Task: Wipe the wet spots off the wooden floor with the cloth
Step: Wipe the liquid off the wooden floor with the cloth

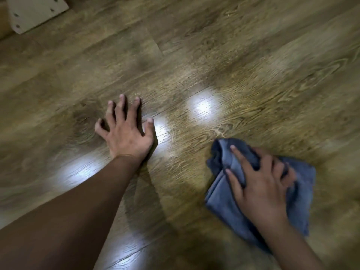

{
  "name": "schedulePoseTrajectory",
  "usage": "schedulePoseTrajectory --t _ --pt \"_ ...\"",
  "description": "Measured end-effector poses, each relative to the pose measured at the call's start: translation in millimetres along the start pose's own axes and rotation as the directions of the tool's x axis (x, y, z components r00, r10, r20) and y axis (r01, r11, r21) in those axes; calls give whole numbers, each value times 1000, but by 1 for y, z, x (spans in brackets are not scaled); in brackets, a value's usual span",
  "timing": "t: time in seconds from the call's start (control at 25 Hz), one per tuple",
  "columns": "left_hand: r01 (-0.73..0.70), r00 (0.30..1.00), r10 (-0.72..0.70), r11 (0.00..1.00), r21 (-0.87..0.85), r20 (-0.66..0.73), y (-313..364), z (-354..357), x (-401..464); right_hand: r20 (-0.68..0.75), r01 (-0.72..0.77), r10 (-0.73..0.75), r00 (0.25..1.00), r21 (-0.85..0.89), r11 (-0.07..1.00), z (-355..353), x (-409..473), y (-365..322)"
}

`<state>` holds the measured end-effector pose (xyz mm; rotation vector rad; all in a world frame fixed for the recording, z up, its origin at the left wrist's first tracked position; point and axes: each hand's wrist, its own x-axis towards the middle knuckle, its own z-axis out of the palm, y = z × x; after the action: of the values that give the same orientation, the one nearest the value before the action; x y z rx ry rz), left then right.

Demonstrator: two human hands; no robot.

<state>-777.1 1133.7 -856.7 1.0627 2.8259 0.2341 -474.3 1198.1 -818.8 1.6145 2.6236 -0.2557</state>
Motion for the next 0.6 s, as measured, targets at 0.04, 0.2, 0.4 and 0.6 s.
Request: schedulePoseTrajectory --t 0.04,0.2,0.4,0.6 --pt "-6 1000 6 1000 11 5 0 0 0 -16 -46 46 999 -2 999 -2 16 2" --pt "-13 999 10 999 50 47 1 -5 2 -113 -232 234 966 31 972 -2 97 -13" --pt "-12 981 41 988 -151 190 -3 -20 5 -79 -241 239 968 -12 970 -1 163 -81" --pt "201 975 -181 965 -170 126 -105 -44 22 -18 45 -45 999 -38 998 3 124 -181"
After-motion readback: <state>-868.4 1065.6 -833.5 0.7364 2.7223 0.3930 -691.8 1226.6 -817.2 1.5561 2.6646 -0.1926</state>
